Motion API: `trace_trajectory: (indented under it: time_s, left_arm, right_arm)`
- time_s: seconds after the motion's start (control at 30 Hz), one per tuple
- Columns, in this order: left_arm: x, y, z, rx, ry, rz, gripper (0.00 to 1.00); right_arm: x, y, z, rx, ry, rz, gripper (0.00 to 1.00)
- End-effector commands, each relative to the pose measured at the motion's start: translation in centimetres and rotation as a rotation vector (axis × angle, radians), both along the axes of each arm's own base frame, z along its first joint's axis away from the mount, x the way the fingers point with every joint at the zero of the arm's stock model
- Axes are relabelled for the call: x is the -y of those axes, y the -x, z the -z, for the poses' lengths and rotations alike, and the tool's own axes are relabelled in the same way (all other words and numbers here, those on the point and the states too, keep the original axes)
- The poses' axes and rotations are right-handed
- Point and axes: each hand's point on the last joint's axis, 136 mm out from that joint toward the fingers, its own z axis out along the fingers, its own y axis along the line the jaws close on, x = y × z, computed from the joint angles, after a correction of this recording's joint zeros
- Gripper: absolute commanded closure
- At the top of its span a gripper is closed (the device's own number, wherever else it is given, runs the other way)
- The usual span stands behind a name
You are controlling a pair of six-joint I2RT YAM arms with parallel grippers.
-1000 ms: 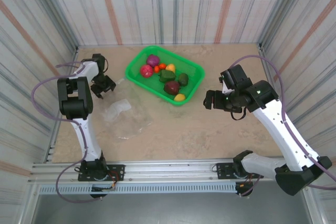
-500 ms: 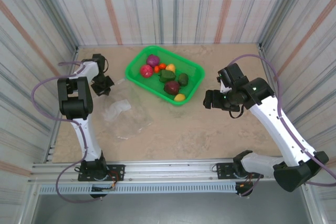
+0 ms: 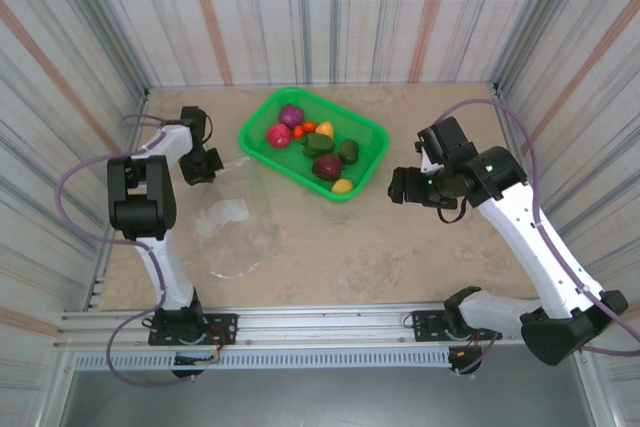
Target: Place the food in the zip-top bag and seal the zipper
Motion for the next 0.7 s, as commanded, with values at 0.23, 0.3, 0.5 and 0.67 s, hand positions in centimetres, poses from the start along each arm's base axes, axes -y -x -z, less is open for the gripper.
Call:
trace_trajectory:
  time_s: [0.23,0.3,0.5,0.67]
  left_arm:
    - [1.1,-0.3,-12.9,0.374,-0.068,0.133,1.00]
    - [1.8,0.8,-14.2,0.391,-0.095,0.185,1.00]
    - [4.5,3.3,-17.6,0.438,-0.280,0.386,1.00]
    - [4.0,3.8,-22.8,0.500,-0.568,0.467,1.00]
  right_arm:
    - [0.0,-0.2,-1.7,0.037,0.011,-0.039,0.15]
    - [-0.2,-0.4,-2.4,0.055,0.010,-0.052,0.16]
    - [-0.6,-0.9,-4.2,0.101,0.023,-0.095,0.16]
    - [-1.3,-1.3,-5.0,0.100,0.035,-0.119,0.16]
